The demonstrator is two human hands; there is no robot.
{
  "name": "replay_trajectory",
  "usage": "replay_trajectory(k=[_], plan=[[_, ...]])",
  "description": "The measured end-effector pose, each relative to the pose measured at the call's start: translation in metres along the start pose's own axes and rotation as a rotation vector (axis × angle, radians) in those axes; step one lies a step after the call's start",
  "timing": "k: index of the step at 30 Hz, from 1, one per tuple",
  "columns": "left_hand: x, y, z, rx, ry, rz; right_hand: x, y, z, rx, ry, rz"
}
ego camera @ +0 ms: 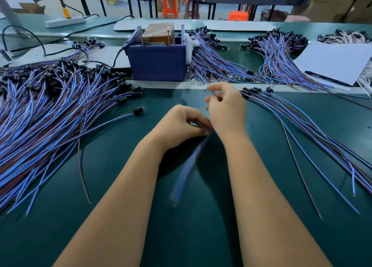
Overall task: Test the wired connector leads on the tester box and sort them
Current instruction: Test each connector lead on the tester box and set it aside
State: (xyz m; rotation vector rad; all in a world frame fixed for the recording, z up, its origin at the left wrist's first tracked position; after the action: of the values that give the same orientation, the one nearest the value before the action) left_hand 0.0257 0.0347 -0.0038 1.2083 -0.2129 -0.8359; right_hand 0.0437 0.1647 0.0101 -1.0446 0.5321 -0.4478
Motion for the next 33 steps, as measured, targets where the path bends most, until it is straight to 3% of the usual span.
replay_trajectory(k=[4, 16, 22, 26, 29, 31, 33], plan=[[-0.002, -0.004, 0.001, -0.129, -0.016, 0.004, 0.000, 0.015, -0.001, 0.187, -0.069, -0.048], [-0.004, -0.009, -0.001, -0.028, 0.047, 0.076, -0.016, 0.028, 0.046, 0.688, -0.129, -0.025], [-0.005, -0.011, -0.002, -0.069, 0.057, 0.075, -0.028, 0.037, 0.081, 0.948, -0.005, -0.225], [-0.004, -0.011, -0.004, -0.066, 0.093, 0.097, -0.024, 0.033, 0.071, 0.917, 0.167, -0.375], [-0.004, -0.009, -0.001, -0.151, 0.342, 0.090, -0.012, 0.021, 0.041, 0.799, 0.309, -0.271], [-0.001, -0.008, 0.007, -0.331, 0.612, 0.115, -0.003, 0.009, 0.015, 0.714, 0.259, -0.133], [0.004, -0.009, 0.020, -0.558, 0.765, 0.202, 0.008, -0.002, -0.013, 0.633, 0.122, 0.013]])
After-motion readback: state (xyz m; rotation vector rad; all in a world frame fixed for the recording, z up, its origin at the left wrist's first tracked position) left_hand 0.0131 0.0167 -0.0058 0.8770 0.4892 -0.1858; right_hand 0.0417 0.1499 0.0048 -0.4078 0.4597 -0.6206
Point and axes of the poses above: each hand's wrist, its own x-axis away from the middle knuckle, its own z-axis out of the back of the hand, y = z × x, the point moved 1 cm from there along -x, towards the middle knuckle, and after that the axes turned 8 degrees about -z, right-handed, at the moved point
